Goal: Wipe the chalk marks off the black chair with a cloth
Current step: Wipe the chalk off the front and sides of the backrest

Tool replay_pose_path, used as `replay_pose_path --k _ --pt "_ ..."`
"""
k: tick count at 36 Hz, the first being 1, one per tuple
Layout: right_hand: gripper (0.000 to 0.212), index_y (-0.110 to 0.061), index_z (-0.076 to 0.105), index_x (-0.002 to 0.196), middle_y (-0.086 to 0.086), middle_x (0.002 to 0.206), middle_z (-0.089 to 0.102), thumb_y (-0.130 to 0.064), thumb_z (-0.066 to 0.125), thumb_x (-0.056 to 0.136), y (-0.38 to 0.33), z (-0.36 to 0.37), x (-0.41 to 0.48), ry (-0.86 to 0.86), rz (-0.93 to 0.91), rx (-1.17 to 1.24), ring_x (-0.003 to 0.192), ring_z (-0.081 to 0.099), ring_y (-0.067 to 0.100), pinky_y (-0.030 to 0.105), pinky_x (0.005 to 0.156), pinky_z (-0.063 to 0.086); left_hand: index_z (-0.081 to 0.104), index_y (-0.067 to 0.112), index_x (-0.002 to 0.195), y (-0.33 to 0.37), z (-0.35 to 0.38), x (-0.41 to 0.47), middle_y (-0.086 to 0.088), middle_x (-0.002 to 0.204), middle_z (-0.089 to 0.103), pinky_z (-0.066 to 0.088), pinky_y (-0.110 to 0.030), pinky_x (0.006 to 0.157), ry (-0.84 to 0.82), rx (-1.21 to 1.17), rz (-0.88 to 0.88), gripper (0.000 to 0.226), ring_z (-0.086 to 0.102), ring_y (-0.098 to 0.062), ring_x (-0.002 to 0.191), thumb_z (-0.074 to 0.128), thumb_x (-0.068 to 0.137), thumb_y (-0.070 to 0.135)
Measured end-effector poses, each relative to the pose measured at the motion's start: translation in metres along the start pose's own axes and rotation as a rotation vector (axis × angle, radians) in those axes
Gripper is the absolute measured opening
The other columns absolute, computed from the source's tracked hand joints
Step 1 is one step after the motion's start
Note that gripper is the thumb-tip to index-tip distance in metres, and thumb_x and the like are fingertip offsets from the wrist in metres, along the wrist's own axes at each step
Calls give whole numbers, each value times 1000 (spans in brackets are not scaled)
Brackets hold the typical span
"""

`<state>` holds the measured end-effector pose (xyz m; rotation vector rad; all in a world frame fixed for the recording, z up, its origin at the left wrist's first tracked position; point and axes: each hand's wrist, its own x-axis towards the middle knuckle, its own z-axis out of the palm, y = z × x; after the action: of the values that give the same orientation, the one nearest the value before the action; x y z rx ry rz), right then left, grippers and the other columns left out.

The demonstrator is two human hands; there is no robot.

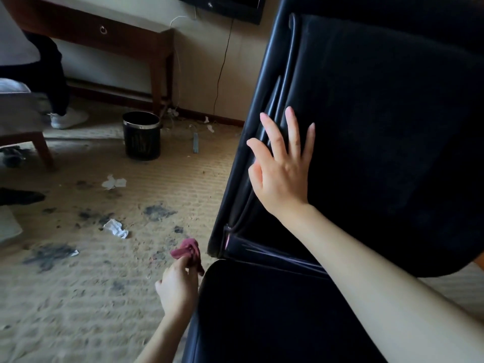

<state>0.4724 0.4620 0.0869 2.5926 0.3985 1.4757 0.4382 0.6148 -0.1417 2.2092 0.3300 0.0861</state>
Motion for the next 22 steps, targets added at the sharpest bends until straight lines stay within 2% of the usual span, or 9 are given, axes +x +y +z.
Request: replay_pose_path --k 4,8,12,14,16,19,22 --pt "28 -12 69 98 10 144 47 -13 46 82 9 2 1 -42 9 -10 140 18 37 66 112 10 57 28 66 0 -10 0 8 66 63 42 -39 81 37 -45 37 26 59 -20 72 53 91 29" --pt "30 -13 66 107 11 148 41 -18 45 86 13 0 2 -133 -14 -42 141 14 38 65 112 7 59 26 69 0 -20 -1 6 67 65 47 -39 68 -30 -186 135 27 59 -19 65 52 94 35" --pt "34 -17 63 117 8 155 30 -30 46 92 13 -10 -1 -253 -16 -107 144 10 37 63 113 4 61 22 83 19 -39 -14 0 78 66 46 -30 68 -159 -285 276 11 61 -12 78 57 93 20" --pt "37 -18 62 120 7 156 27 -35 44 92 12 -17 0 -302 -7 -110 144 8 37 63 113 3 61 21 88 35 -48 -22 -2 80 65 44 -24 64 -207 -317 300 13 61 -8 75 58 91 8" --pt "39 -18 62 120 7 155 29 -35 42 92 11 -23 -1 -320 -4 -75 144 8 37 63 113 3 59 11 90 47 -55 -30 -6 79 65 44 -16 54 -278 -380 253 13 62 -7 63 55 90 -1" --pt "34 -16 64 119 11 148 41 -25 49 90 5 -31 -19 -290 -37 79 143 18 36 62 115 7 54 7 87 57 -56 -38 -10 78 63 43 -20 45 -350 -430 174 15 59 -20 59 51 88 -8" --pt "30 -7 66 110 18 132 54 -12 51 84 -8 -43 -61 -275 -25 299 128 42 32 55 109 31 53 10 88 67 -61 -46 -10 85 64 45 -15 51 -390 -486 129 22 60 -18 71 47 86 -11"
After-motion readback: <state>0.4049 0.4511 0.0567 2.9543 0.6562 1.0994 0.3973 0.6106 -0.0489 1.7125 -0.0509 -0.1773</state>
